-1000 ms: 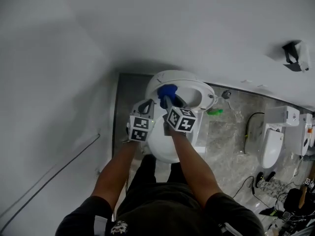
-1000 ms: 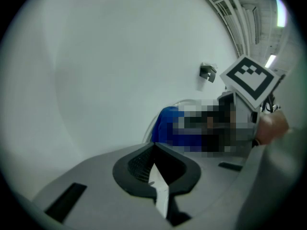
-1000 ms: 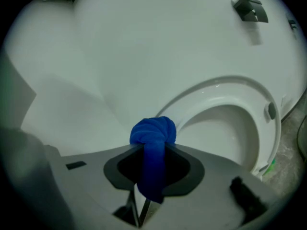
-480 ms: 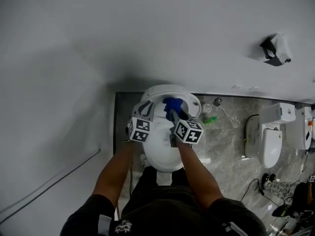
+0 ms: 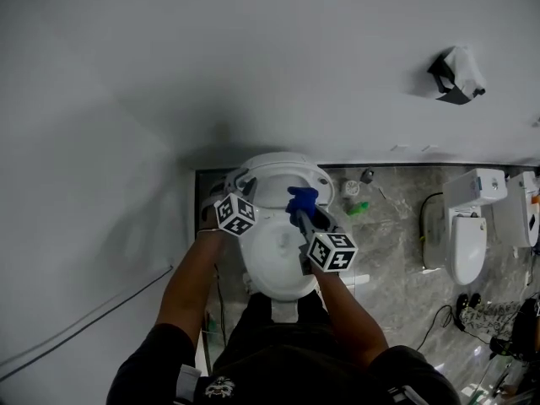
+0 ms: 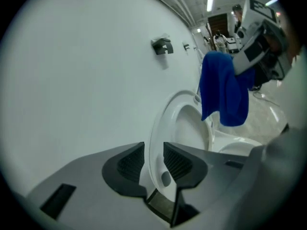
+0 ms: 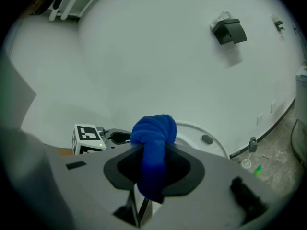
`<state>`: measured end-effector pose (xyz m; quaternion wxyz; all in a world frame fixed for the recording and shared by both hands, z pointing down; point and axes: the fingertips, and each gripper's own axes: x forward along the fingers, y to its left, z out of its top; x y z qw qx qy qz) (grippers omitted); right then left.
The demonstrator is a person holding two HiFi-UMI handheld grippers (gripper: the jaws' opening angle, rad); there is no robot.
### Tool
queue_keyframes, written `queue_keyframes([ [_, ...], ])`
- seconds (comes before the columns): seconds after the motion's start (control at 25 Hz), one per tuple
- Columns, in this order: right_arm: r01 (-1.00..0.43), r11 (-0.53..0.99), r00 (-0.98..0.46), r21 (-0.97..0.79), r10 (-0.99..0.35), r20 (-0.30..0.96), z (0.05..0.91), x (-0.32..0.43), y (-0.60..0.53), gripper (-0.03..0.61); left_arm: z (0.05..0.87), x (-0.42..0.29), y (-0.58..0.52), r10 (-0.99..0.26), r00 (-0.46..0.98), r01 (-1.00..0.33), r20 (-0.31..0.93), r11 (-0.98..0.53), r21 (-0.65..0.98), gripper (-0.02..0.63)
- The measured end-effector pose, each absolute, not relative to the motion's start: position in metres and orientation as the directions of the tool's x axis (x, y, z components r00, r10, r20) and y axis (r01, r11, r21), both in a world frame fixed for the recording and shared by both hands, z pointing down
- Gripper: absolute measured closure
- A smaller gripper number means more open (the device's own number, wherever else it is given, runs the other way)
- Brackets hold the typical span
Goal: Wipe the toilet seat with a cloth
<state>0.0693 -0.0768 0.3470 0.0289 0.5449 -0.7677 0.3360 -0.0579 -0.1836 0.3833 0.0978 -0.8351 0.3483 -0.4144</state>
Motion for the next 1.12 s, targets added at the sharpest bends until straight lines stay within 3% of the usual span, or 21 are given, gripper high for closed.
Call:
queue_keyframes([
  [0.28, -0.854, 0.245, -0.439, -0.459, -0.812, 0.384, 0.331, 0.079, -0.053, 0.482, 0.397, -0.048, -0.194, -0.678, 0.361, -0.449, 0.641, -0.728, -0.517, 0.566],
  [1.12, -0.745, 0.522, -0.650, -0.415, -0.708, 0.276, 0.291, 0.080, -0.014, 0.482, 0.377, -0.056, -0.121, -0.768, 0.205, -0.458, 0.607, -0.623, -0.633, 0.577],
])
